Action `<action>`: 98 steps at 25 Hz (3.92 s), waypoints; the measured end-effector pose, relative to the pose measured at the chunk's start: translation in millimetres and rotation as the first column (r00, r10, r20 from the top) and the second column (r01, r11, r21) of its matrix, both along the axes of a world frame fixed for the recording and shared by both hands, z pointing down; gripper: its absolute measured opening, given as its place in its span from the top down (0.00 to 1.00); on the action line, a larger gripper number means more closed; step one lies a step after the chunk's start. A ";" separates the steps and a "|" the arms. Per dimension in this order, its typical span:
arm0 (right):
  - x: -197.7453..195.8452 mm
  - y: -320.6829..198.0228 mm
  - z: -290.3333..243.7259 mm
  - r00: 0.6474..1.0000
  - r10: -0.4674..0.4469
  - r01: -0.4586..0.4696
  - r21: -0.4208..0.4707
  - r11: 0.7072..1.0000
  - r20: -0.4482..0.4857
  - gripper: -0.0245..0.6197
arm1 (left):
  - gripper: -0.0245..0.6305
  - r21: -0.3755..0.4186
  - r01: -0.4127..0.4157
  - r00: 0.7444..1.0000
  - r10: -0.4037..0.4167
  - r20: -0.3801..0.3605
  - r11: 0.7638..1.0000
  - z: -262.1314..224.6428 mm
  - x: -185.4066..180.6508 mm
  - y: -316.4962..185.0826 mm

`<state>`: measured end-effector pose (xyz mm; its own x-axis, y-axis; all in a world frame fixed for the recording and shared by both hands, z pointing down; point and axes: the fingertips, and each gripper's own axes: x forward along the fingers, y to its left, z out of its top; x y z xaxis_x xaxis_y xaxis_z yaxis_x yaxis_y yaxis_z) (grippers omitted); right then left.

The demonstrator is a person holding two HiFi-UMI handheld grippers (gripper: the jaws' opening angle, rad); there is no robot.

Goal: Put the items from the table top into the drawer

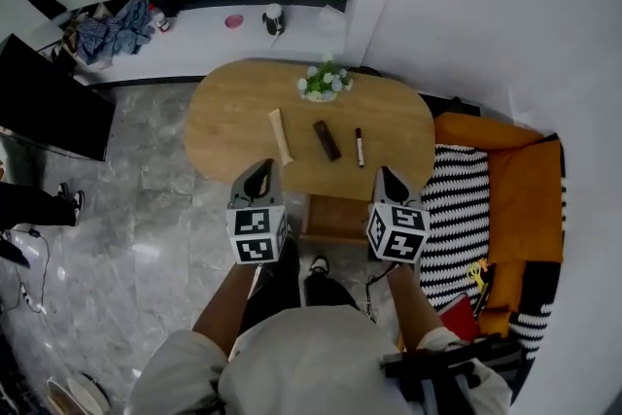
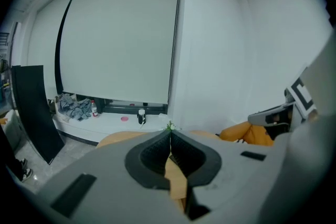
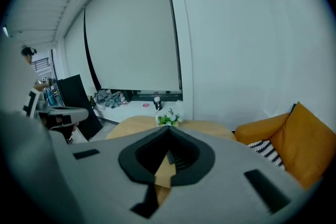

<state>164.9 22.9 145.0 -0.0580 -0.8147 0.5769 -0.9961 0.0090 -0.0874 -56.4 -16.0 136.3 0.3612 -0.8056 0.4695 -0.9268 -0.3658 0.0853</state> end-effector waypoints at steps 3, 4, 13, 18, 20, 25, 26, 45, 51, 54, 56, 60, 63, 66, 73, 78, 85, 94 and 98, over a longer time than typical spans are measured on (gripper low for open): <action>6.4 -6.2 28.2 1.000 -0.009 0.010 -0.029 1.000 0.007 0.97 | 0.95 -0.029 0.004 1.000 -0.004 0.014 1.000 27.3 6.0 -6.8; 8.6 -8.5 39.6 1.000 -0.010 0.011 -0.040 0.999 0.008 0.97 | 0.95 -0.044 0.003 1.000 -0.003 0.017 0.999 38.8 8.5 -8.7; 19.2 7.1 172.1 0.999 0.026 -0.021 -0.174 0.985 0.032 0.97 | 0.95 -0.220 -0.051 0.996 0.065 0.057 0.974 181.9 31.1 12.3; 25.9 12.4 243.3 0.998 0.052 -0.041 -0.223 0.974 0.044 0.97 | 0.95 -0.266 -0.053 0.997 0.068 0.046 0.963 260.9 43.8 6.0; 25.8 13.7 266.9 0.998 0.055 -0.044 -0.236 0.971 0.043 0.97 | 0.95 -0.271 -0.053 0.997 0.066 0.037 0.961 284.5 46.8 2.5; 22.9 17.9 303.7 0.998 0.055 -0.044 -0.266 0.963 0.035 0.97 | 0.95 -0.284 -0.048 0.998 0.055 0.018 0.958 319.9 47.5 0.7; 21.9 17.4 307.2 0.998 0.056 -0.045 -0.271 0.962 0.036 0.97 | 0.95 -0.289 -0.046 0.998 0.053 0.016 0.956 324.5 46.4 0.3; 42.0 -65.5 347.2 0.999 0.035 -0.028 -0.302 0.953 0.017 0.88 | 0.95 -0.326 -0.016 0.999 0.026 0.026 0.945 360.1 31.1 -26.6; 44.8 -95.2 365.9 1.000 -0.019 0.015 -0.321 0.947 -0.012 0.81 | 0.95 -0.324 -0.012 0.999 0.023 0.028 0.946 362.8 28.2 -43.2; 48.1 -109.5 376.0 0.999 -0.039 0.026 -0.332 0.943 -0.033 0.80 | 0.95 -0.325 -0.008 0.999 0.019 0.031 0.946 364.7 25.3 -51.6; 52.2 -117.5 383.7 0.998 -0.040 0.022 -0.345 0.938 -0.043 0.80 | 0.95 -0.324 -0.010 0.999 0.022 0.036 0.946 366.3 23.7 -55.8; 60.1 -129.8 396.9 0.998 -0.037 0.012 -0.374 0.927 -0.060 0.79 | 0.95 -0.321 -0.017 0.998 0.034 0.048 0.947 369.4 20.3 -62.0; 59.8 -134.6 406.4 0.997 -0.046 0.019 -0.394 0.919 -0.059 0.79 | 0.95 -0.324 -0.014 0.998 0.032 0.051 0.946 371.7 16.0 -65.1; 58.5 -136.8 416.2 0.996 -0.058 0.022 -0.414 0.910 -0.073 0.78 | 0.95 -0.329 -0.006 0.998 0.024 0.049 0.944 373.6 11.3 -67.0; 57.7 -137.5 429.0 0.995 -0.056 0.014 -0.437 0.900 -0.082 0.79 | 0.95 -0.328 0.006 0.999 0.011 0.049 0.945 375.7 4.5 -69.5; 53.2 -138.0 428.9 0.995 -0.070 0.029 -0.445 0.895 -0.075 0.85 | 0.95 -0.328 0.008 0.999 0.007 0.045 0.944 375.9 2.1 -66.7; 51.4 -134.6 428.2 0.991 -0.094 0.041 -0.451 0.892 -0.097 0.87 | 0.95 -0.332 0.014 0.999 0.001 0.045 0.943 378.4 -1.6 -57.4; 49.2 -106.9 415.5 0.986 -0.126 0.068 -0.436 0.897 -0.106 0.87 | 0.95 -0.337 0.027 0.999 -0.013 0.043 0.941 380.6 0.6 -32.9; 51.0 -84.8 408.2 0.985 -0.139 0.081 -0.433 0.898 -0.104 0.87 | 0.95 -0.335 0.037 0.999 -0.025 0.039 0.942 377.8 5.6 -16.3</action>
